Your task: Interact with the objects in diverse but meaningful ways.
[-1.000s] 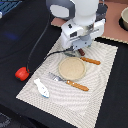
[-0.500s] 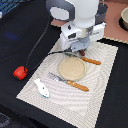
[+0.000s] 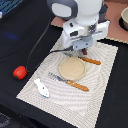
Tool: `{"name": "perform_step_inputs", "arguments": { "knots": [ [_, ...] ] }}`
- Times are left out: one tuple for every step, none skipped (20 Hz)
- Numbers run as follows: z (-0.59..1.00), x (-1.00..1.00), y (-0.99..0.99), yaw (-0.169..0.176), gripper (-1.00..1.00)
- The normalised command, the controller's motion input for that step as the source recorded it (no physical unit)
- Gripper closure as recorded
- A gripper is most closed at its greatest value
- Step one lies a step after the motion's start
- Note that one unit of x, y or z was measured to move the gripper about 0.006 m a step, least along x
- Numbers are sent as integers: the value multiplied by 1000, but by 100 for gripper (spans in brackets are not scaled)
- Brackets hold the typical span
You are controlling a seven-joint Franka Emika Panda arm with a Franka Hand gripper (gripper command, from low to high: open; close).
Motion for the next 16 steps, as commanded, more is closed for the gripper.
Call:
{"name": "perform_step_inputs", "arguments": {
  "knots": [
    [974, 294, -200, -119, 100],
    [809, 283, -289, -135, 100],
    [617, 269, -406, -145, 100],
    [446, 306, -471, -139, 100],
    [309, 269, -511, -132, 100],
    [174, 209, -569, -123, 100],
    [86, 186, -589, -112, 100],
    [0, 191, -594, -102, 100],
    [0, 137, -631, -94, 100],
    [0, 137, -637, -86, 100],
    [0, 140, -646, -81, 100],
    [-11, 131, -646, -78, 100],
    [-31, 134, -663, -73, 100],
    [-63, 94, -674, -68, 100],
    [-74, 69, -666, -64, 100],
    [-86, 49, -657, -59, 100]
  ]
}}
